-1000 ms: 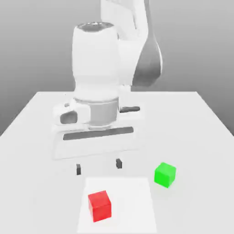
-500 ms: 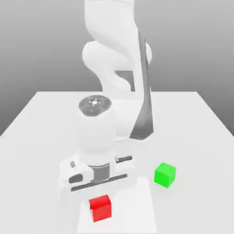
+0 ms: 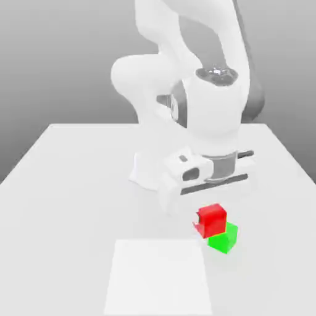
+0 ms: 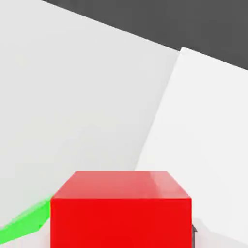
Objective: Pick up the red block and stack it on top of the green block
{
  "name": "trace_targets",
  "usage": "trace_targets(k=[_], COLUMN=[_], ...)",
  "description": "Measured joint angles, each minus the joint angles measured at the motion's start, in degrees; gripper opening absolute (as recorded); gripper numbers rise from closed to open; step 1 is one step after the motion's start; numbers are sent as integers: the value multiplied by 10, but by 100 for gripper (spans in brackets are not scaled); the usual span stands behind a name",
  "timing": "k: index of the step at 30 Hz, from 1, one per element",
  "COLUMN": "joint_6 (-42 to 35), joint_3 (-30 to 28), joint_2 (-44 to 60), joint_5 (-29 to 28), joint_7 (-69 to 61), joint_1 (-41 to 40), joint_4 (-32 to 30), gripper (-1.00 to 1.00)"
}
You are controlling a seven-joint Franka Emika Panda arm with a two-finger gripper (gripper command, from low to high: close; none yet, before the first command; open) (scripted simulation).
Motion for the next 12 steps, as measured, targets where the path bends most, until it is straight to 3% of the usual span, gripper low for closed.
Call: trace_targets(k=[3,9,10,12], joint_6=[17,127,141,141], joint_3=[36,40,41,41], joint_2=[-11,101,115,115], joint_5=[-8,-66,-70,-70], joint_7=[60,108,111,111], joint_1=[12,0,-1,2], joint_4=[-28,-28,-27,-27], gripper=[-100,-100,100,100])
